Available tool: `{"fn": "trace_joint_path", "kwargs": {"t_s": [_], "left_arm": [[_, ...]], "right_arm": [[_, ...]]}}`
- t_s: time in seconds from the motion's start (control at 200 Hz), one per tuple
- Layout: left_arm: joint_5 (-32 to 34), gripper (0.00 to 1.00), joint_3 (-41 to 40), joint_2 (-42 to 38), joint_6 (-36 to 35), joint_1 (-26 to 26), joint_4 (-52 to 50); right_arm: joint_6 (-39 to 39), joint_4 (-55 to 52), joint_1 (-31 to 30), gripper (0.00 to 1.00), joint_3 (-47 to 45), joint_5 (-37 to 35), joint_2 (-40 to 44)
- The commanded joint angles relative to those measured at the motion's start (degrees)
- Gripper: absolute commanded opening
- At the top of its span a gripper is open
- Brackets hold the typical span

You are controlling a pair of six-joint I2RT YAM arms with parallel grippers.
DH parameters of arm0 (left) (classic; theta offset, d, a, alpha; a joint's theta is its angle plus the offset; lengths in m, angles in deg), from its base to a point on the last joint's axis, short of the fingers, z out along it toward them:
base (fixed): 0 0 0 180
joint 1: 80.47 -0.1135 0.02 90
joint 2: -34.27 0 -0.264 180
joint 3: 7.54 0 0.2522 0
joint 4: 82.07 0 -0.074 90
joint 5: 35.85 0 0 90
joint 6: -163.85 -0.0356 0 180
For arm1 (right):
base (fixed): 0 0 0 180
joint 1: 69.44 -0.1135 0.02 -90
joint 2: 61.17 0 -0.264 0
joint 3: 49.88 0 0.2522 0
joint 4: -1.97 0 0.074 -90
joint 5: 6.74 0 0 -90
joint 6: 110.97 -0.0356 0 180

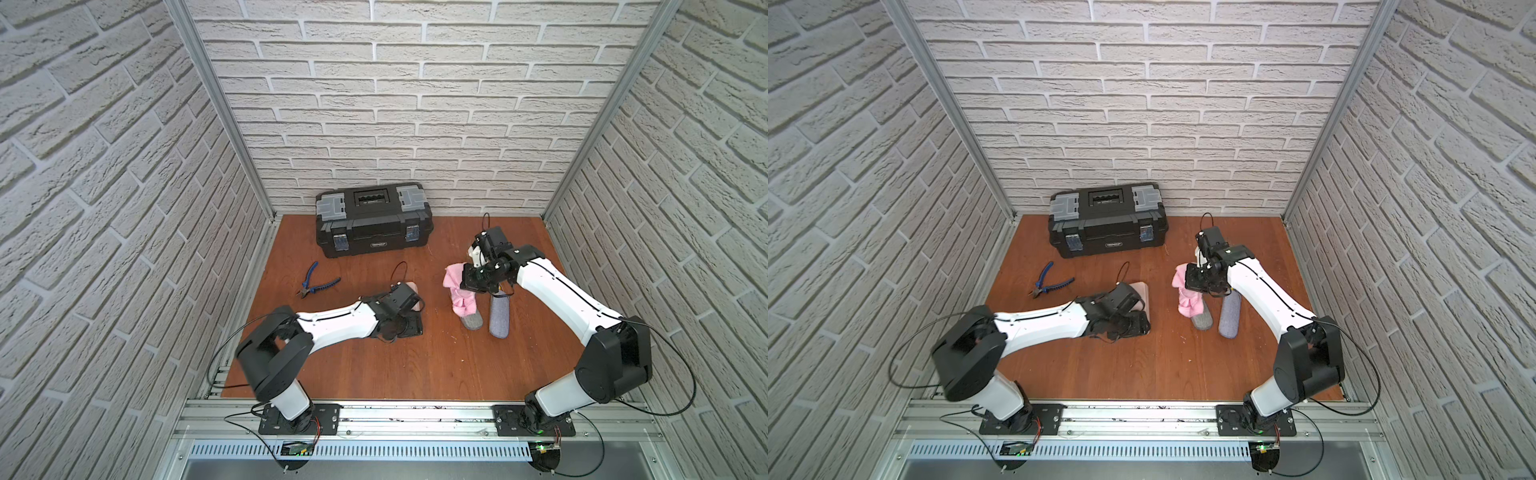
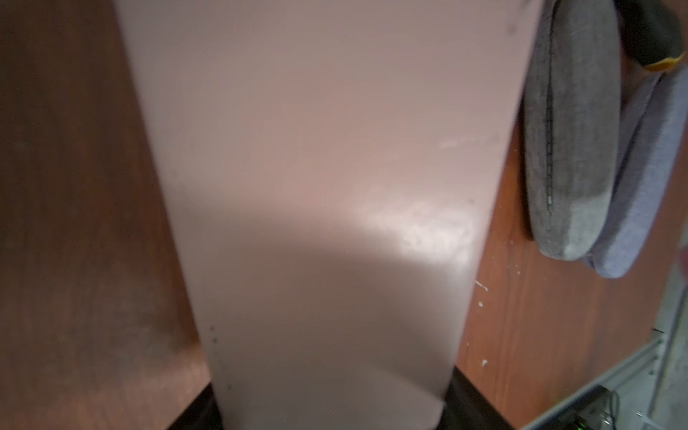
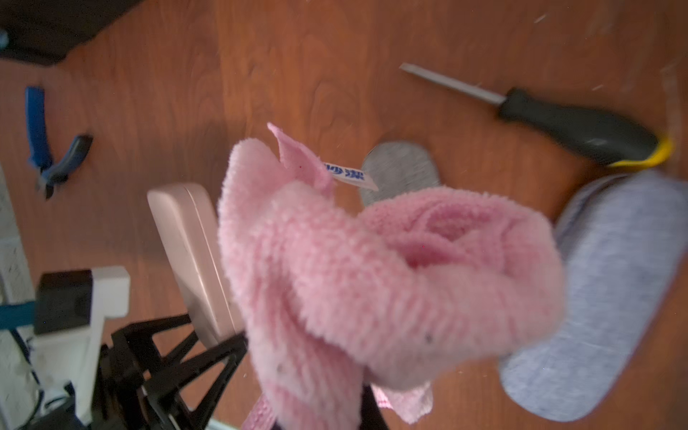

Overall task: Wipe the eyeglass case
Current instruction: Place the eyeglass case at the center of the board, then place the cleaning item at the center of the board.

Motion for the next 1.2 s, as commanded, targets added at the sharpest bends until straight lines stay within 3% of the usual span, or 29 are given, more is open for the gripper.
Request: {"fn": "trace_joint_path", "kwargs": {"t_s": [0.0, 0.275, 0.425, 0.695, 0.875, 0.95, 1.07, 1.195], "left_arm": [[0.8, 0.26, 6.3, 4.8, -1.4, 1.5, -8.2], [-4.2, 0.35, 9.2, 9.5, -2.1, 1.6, -9.3], [-6.5, 0.6, 9.6, 10.9, -2.7, 1.4, -8.7], [-6.0, 0.97, 10.3, 9.2, -5.9, 0.6, -6.2], [-5.2, 0.98, 10.8, 7.2, -6.7, 0.3, -4.3], [-5.1, 0.98, 10.8, 5.8, -7.2, 0.2, -3.9], [-3.6, 0.98, 10.1, 2.3, -8.3, 0.2, -3.8], [1.0, 0.98, 11.0, -1.6, -11.8, 0.1, -8.8]], "right_arm": [[-0.3, -0.9, 1.8, 0.02, 4.0, -7.3, -2.1], [0.4, -1.0, 7.8, 0.02, 8.6, -17.3, -4.9], [2.2, -1.1, 11.3, 0.02, 10.1, -26.5, -7.6], [3.5, 0.3, 18.1, 0.02, 9.4, -31.8, -12.3], [3.7, 0.9, 21.5, 0.04, 10.3, -29.4, -18.6], [3.9, -0.8, 22.3, 0.11, 12.0, -27.6, -21.0], [5.3, -1.7, 22.4, 0.43, 12.4, -28.8, -22.1], [6.2, -3.1, 22.0, 0.61, 12.7, -30.3, -20.8]]}}
